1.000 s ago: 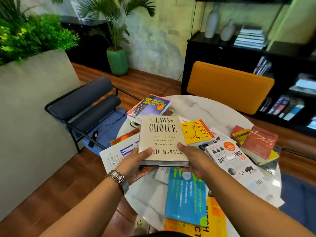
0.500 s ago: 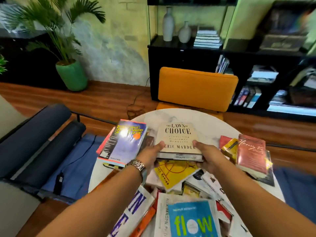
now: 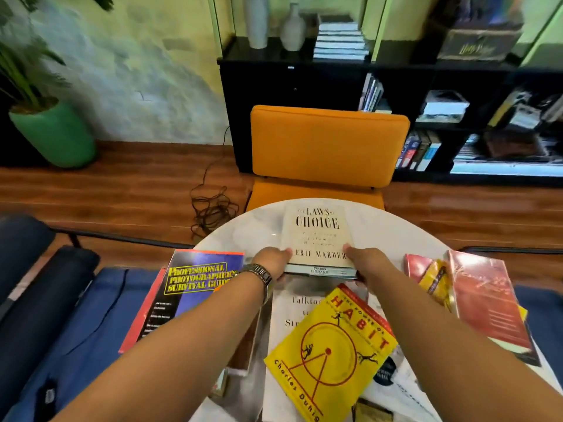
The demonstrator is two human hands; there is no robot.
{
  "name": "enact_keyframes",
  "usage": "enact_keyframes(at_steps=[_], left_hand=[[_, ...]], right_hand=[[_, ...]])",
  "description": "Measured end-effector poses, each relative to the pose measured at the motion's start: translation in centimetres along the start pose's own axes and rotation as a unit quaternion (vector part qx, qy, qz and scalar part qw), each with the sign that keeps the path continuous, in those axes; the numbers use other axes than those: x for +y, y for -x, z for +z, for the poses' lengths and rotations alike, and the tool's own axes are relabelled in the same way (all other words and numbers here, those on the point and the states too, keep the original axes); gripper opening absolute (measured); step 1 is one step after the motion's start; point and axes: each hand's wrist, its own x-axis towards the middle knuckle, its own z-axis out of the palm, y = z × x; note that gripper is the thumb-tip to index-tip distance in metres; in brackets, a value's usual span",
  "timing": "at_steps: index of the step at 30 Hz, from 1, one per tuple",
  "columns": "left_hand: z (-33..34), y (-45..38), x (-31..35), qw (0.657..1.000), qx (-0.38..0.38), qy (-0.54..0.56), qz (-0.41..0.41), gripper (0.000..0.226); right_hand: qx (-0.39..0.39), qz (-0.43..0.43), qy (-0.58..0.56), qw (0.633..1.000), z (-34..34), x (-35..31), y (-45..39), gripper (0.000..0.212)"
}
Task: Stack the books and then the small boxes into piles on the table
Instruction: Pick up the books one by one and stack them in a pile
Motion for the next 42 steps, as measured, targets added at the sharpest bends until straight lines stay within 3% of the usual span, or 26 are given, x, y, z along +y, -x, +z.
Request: enact_keyframes(at_steps=[6,13,19,25,33,38,42], left_hand=[[0.5,-3.8,0.0,0.999,0.017,-0.035,-0.031,0.043],[1.6,-4.3,-0.4,0.993,0.013,-0.114,-0.011,0.052],[1.6,-3.1,-0.1,0.992,0.03,-0.123,0.0,0.058],[1.2,0.5,0.6,0.987,0.084,-0.086,0.108,0.047],[2.7,7.8,-0.9,0.978,0.102,-0.059,0.173,0.045],[3.7,13.9,-2.6,0.975,0.102,-0.033,0.193,0.038],[4.1,19.5,-5.7,0.984,0.087,-0.012,0.153,0.036]], right_hand=[[0.029,-0.003,0.106,0.994,1.3,0.3,-3.3,0.022],[0.047,-0.054,0.227,0.971,1.6,1.1,-3.7,0.034],[0.049,-0.103,0.243,0.963,1.8,1.8,-2.6,0.043],[0.057,-0.136,0.287,0.946,0.0,2.2,0.3,0.053],[0.053,-0.194,0.272,0.941,-2.0,3.6,6.8,0.046],[0.034,-0.247,0.275,0.929,-3.4,4.9,12.1,0.043],[0.003,-0.278,0.288,0.916,-3.8,6.9,16.4,0.039]])
